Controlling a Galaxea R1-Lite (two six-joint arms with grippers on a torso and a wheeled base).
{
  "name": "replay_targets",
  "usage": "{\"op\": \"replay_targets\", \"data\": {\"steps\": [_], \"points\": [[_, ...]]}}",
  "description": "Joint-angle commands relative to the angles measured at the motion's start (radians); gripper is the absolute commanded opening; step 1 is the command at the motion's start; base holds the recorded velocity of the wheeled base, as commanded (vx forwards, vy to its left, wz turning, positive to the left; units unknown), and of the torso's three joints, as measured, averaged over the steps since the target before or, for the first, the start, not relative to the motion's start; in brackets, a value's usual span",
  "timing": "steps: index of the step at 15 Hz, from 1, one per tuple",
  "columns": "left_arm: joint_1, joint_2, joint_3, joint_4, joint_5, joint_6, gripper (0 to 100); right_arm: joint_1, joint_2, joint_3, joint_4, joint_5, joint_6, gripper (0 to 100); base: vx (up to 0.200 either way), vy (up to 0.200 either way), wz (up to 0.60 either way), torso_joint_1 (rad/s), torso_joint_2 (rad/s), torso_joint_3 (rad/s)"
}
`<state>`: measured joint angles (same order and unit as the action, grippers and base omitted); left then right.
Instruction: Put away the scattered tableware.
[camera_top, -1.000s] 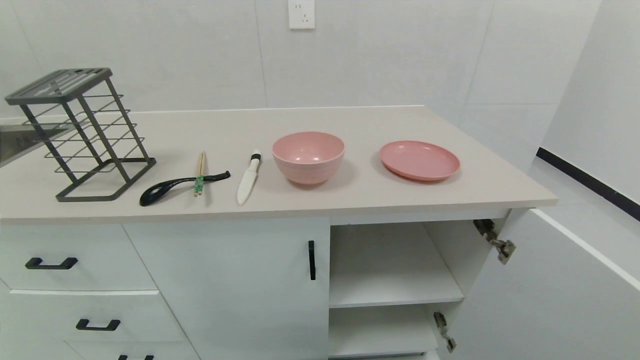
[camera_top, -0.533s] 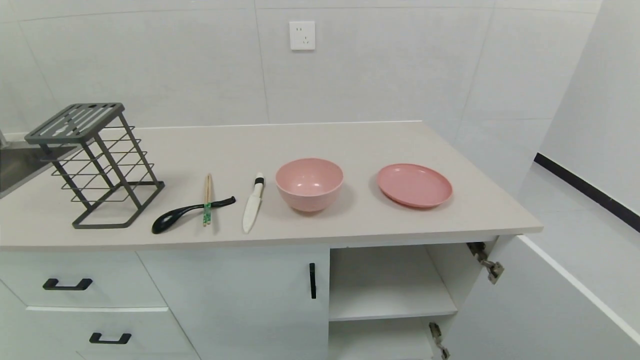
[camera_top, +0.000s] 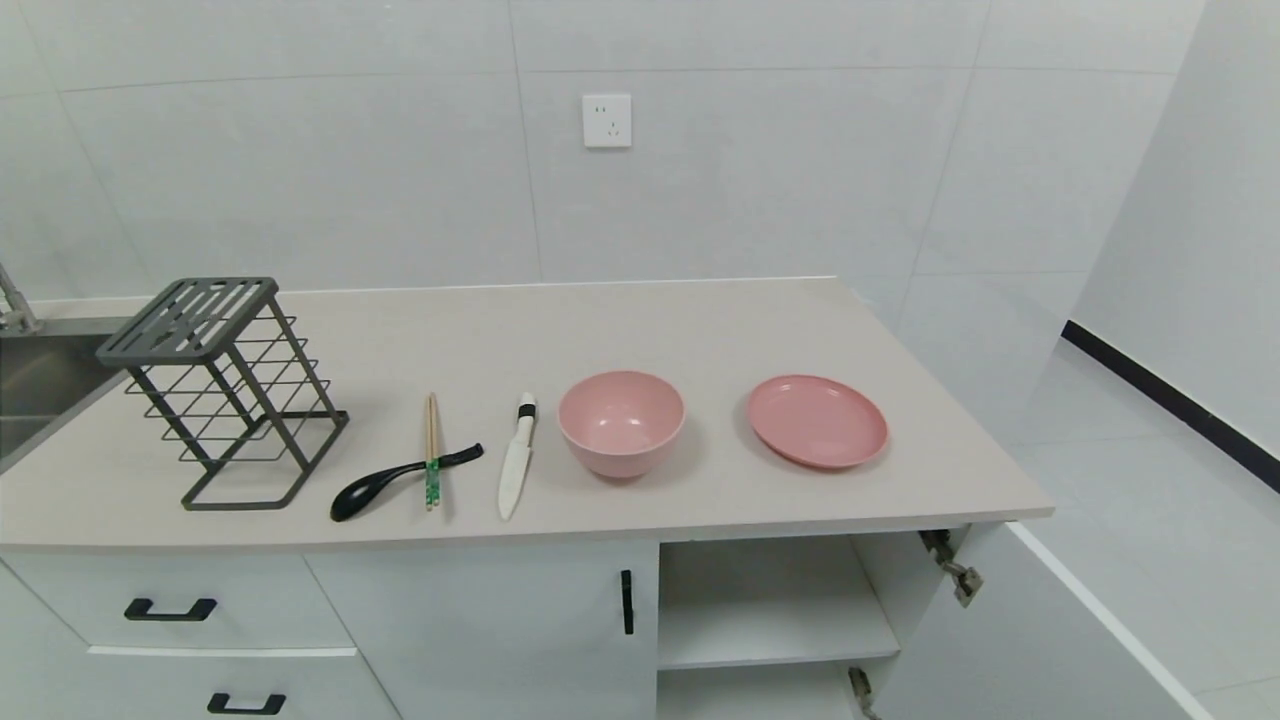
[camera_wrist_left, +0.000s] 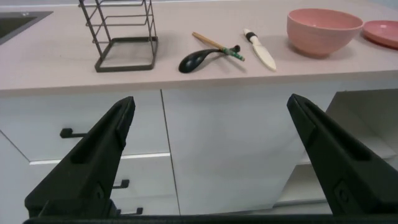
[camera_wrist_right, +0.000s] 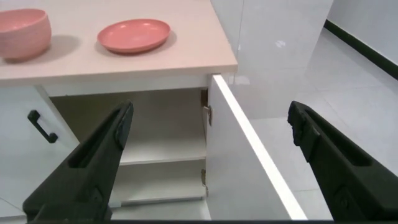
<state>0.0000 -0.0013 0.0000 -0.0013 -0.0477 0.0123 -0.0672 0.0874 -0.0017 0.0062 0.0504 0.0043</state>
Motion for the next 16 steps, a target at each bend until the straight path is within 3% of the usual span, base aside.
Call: {"op": "replay_targets", "data": {"steps": [1,6,9,14,16], "points": [[0.0,0.001,0.0,0.0,0.0,0.0,100,0.0,0.002,0.0,0.0,0.0,0.0,100,0.0,0.0,0.0,0.295,-0.56,-0.281],[0.0,0.001,0.0,0.0,0.0,0.0,100,0.0,0.002,0.0,0.001,0.0,0.002,100,0.0,0.0,0.0,0.283,-0.57,-0.266],[0.0,0.001,0.0,0.0,0.0,0.0,100,0.001,0.002,0.0,0.0,0.0,0.002,100,0.2,0.0,0.0,0.041,-0.07,-0.041],[0.0,0.001,0.0,0.0,0.0,0.0,100,0.001,0.002,0.0,0.0,0.0,0.002,100,0.0,0.0,0.0,0.0,0.0,0.0],[0.0,0.001,0.0,0.0,0.0,0.0,100,0.001,0.002,0.0,0.001,0.0,0.002,100,0.2,0.0,0.0,-0.01,0.0,0.0]]}}
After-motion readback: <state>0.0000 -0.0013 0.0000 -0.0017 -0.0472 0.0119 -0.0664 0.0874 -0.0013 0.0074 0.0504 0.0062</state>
